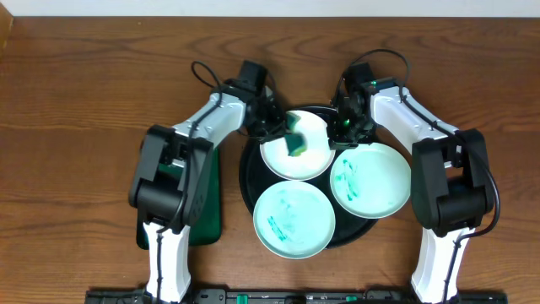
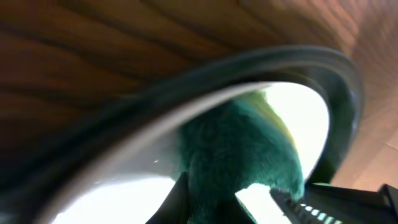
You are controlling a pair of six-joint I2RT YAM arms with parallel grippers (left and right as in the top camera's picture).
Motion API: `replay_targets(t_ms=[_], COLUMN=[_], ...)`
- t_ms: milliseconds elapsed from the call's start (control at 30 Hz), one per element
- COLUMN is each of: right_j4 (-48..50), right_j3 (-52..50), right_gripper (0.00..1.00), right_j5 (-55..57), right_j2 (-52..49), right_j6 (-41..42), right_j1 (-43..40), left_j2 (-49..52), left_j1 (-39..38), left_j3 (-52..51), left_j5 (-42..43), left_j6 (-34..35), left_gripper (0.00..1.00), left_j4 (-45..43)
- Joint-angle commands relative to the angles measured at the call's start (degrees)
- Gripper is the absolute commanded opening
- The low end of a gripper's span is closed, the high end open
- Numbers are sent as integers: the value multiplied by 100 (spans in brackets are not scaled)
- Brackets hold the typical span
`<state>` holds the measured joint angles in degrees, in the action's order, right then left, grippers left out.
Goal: Clean dirty plates on tray and stack at the side
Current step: 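Scrub the top plate with the sponge while the right gripper holds it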
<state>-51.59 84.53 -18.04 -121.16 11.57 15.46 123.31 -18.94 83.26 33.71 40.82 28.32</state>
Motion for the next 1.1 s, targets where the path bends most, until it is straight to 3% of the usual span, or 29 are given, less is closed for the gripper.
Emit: replay_targets(t_ms=[0,200,533,633,900,1000,1067], right_j4=[-175,-155,-146,-138,-142,-140,-136], right_j3=[-92,-92,-92,-92,-92,-92,-92], right_gripper=[1,1,1,1,1,1,1], right_j5=[328,323,323,323,323,321,323], right_j2=[-85,-85,-85,-85,-85,-85,-85], right_j6=[20,20,-7,-9,-9,-33,-48], right_j1=[-15,-15,-15,-15,-15,-15,-15], left_j2=[433,433,431,431,431,431,431], left_j1=[448,389,-136,-332,-450,-463,-496], left_j3=[-223,-223,-223,-223,-223,-223,-223], left_j5=[-2343,-2806,-2822,-2872,-3895,-3801,-3327], left_j6=[-378,-933,-2284,-2245,-876,-962,-1397], left_gripper=[7,7,7,7,7,7,7], left_j4=[505,1307,1803,1954,2573,2577,2459])
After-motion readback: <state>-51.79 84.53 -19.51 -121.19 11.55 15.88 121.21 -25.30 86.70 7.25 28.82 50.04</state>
